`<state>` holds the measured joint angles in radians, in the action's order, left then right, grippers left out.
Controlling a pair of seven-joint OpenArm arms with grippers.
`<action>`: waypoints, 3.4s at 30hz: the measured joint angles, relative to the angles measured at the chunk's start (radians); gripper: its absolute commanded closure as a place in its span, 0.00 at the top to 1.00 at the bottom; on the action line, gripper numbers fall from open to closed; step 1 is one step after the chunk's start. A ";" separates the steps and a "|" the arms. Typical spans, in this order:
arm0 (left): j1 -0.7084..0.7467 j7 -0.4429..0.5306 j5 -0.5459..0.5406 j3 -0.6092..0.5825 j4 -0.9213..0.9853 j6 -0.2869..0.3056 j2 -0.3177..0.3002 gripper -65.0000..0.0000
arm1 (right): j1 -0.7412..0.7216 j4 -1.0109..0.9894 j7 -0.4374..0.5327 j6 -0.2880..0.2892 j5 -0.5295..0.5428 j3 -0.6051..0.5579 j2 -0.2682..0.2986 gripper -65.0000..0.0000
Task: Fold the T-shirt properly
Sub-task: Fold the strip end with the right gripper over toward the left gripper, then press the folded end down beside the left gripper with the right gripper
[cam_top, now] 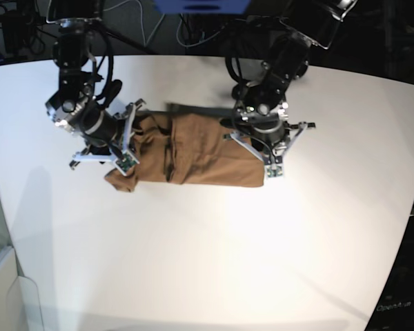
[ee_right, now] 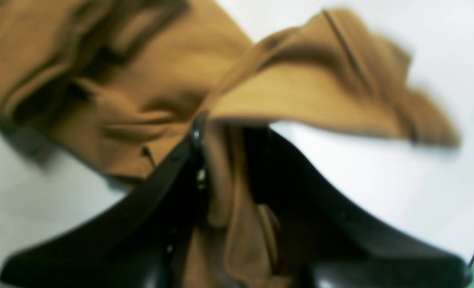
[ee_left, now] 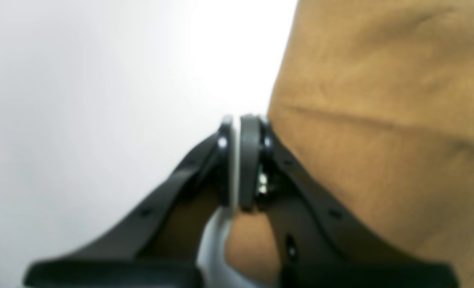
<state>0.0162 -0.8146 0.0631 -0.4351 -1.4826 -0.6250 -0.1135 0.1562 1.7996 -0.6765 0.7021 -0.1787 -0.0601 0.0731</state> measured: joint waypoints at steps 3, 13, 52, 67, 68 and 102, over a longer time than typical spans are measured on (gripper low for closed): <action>0.000 -0.002 0.000 0.000 -0.002 0.000 0.000 0.04 | -0.001 -0.001 -0.005 0.000 -0.113 -0.071 -0.035 0.14; 0.011 -0.025 -0.018 0.000 -0.036 0.000 -0.001 0.04 | -0.012 -0.002 -0.055 0.000 -0.216 -0.224 -0.103 0.14; 0.017 -0.049 -0.037 0.003 -0.114 0.008 -0.006 0.04 | -0.084 -0.005 -0.133 0.000 -0.216 -0.329 -0.154 0.14; 0.017 -0.049 -0.037 0.005 -0.113 0.008 -0.006 0.04 | -0.065 -0.004 -0.123 0.001 -0.213 -0.330 -0.156 0.14; 0.017 -0.049 -0.037 0.005 -0.113 0.008 -0.006 0.04 | -0.064 -0.004 -0.124 0.001 -0.213 -0.330 -0.156 0.14; 0.020 -0.049 -0.037 0.005 -0.113 0.008 -0.006 0.04 | -0.006 -0.002 -0.120 0.001 -0.208 -0.230 -0.220 0.64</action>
<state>0.0360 -0.8635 0.0257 -0.4301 -1.5959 -0.6174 -0.1192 0.1497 1.7981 -0.7967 0.7029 -0.3870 -0.2901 -0.1474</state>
